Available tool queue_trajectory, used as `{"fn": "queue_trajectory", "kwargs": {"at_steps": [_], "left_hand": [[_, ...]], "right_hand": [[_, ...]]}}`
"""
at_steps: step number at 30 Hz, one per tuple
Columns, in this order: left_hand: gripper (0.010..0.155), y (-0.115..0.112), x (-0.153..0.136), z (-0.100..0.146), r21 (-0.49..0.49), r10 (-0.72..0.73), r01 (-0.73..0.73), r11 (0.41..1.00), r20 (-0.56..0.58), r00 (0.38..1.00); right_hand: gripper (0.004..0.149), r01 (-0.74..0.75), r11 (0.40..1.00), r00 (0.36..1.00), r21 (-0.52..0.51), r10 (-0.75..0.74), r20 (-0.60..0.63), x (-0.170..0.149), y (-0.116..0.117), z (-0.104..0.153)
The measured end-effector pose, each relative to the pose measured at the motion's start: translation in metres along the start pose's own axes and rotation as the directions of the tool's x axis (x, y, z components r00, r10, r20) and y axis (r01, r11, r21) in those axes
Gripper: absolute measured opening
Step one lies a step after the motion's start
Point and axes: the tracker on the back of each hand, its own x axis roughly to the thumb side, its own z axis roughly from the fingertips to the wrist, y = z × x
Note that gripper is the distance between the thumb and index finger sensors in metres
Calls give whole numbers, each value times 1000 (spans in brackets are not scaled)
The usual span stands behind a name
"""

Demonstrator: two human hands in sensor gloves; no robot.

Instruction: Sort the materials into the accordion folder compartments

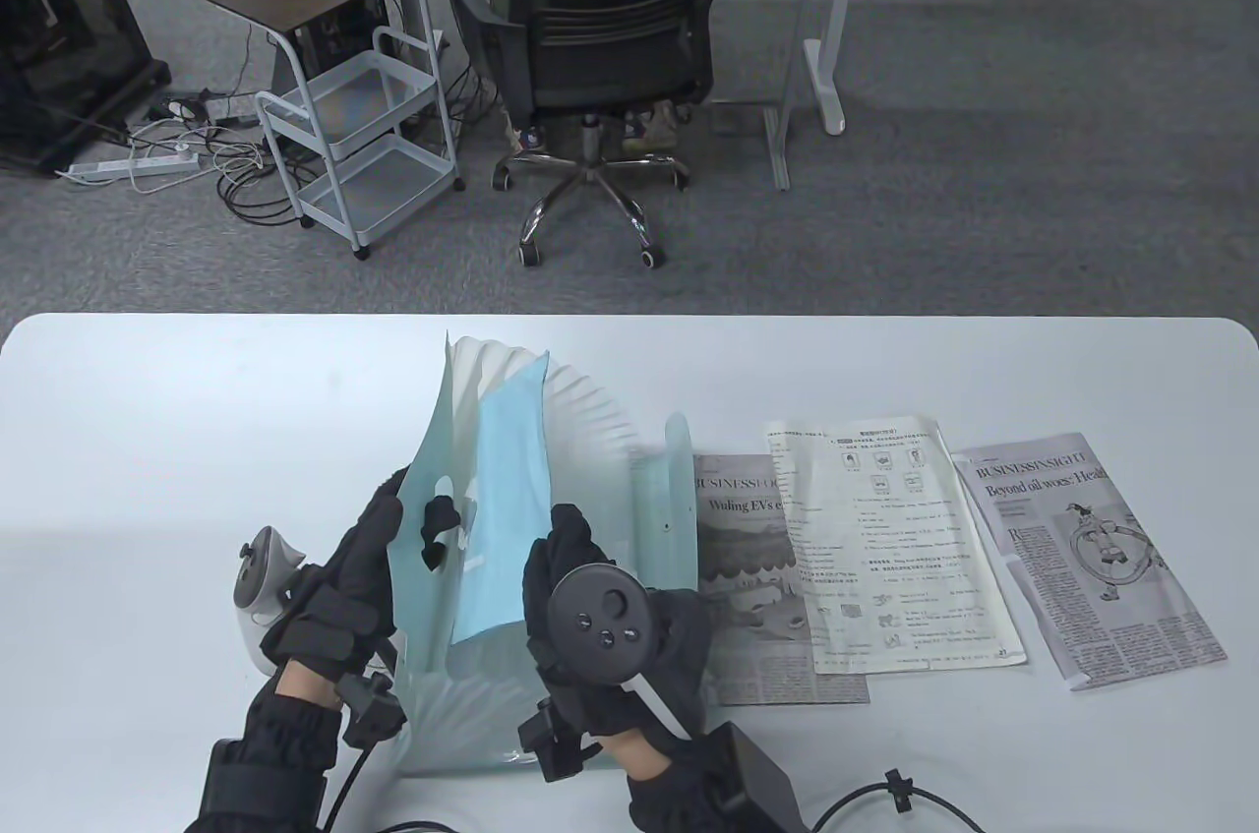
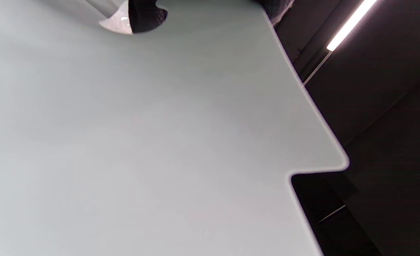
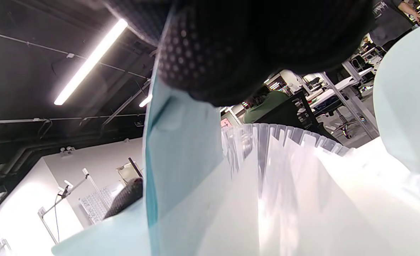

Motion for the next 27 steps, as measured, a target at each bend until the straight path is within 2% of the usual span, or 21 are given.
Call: {"fn": "queue_trajectory", "kwargs": {"at_steps": [3,13,18,27], "left_hand": [[71,0,0,0,0,0,0,1000,0,1000],[71,0,0,-1,-3,-7,7,1000,-4,1000],[71,-1,-1,-1,-2,-5,5,1000,-4,1000],[71,-1,0,-1,-1,-2,2,1000,-2,1000]], "right_hand": [[45,-22,1000,1000,0,22,-3,1,5,-1],[45,-90,991,996,100,92,-17,12,19,-14],[45,-156,984,987,88,158,-21,24,21,-22],[46,-159,977,986,142,165,-34,26,34,-29]]}}
